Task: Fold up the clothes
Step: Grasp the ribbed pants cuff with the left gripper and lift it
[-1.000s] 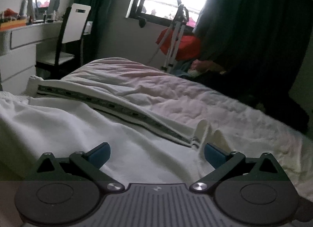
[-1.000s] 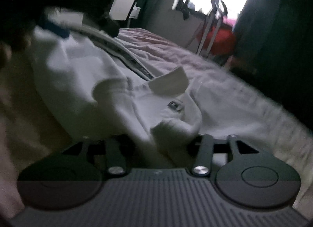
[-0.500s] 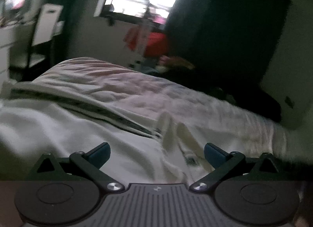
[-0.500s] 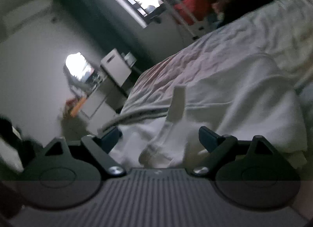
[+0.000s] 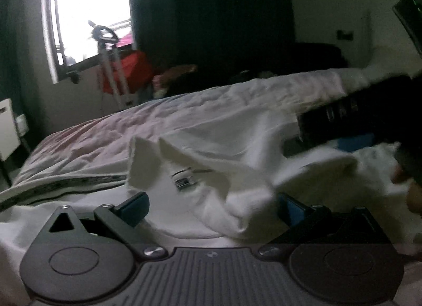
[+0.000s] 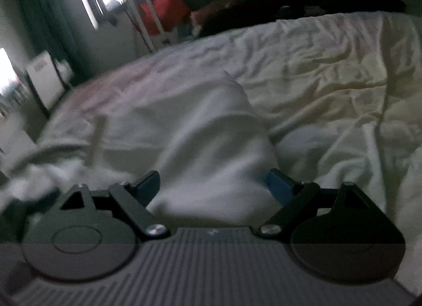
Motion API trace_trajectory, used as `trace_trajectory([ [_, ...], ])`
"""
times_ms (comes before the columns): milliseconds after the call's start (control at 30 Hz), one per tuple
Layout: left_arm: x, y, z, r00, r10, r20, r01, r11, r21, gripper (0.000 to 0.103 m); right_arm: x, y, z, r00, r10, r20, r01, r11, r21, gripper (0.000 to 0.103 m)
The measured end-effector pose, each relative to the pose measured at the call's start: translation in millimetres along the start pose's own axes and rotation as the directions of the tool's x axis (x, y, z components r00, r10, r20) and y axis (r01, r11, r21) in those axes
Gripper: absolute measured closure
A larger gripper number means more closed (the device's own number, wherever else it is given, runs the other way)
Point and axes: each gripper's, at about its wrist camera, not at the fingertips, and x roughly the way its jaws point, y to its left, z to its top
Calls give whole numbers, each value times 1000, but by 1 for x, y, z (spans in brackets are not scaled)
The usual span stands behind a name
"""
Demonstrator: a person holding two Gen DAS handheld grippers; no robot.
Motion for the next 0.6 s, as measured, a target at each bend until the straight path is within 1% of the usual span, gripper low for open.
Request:
trace_trajectory([
  [67,2,0,-3,998,56,9,-56,998,5,1,10,1,-4,998,-50,-26,49,998,-34,13],
  [100,0,6,-3,996,88,10,-88,996,-9,1,12,-2,-5,998,-48,-37,47,999,-18,13],
  [167,-1,17,-2,992,128,-25,-129,990,-49,1,17,-8,-6,997,-44,-58,44,999,13,13],
  [267,-4,34,-1,987,135,-86,-143,985,-98,3,19,-14,-6,997,-36,-67,39,998,42,13],
  [367,-12,47,1,986,131,-105,-144,982,-126,3,17,-17,-7,997,-37,-65,41,998,51,13],
  [500,-18,55,4,981,144,-132,-159,981,-110,3,14,-16,-9,997,-51,-57,53,998,38,13],
  [600,-20,58,-1,977,127,-170,-150,980,-128,3,13,-18,-8,997,-53,-57,56,997,48,13],
])
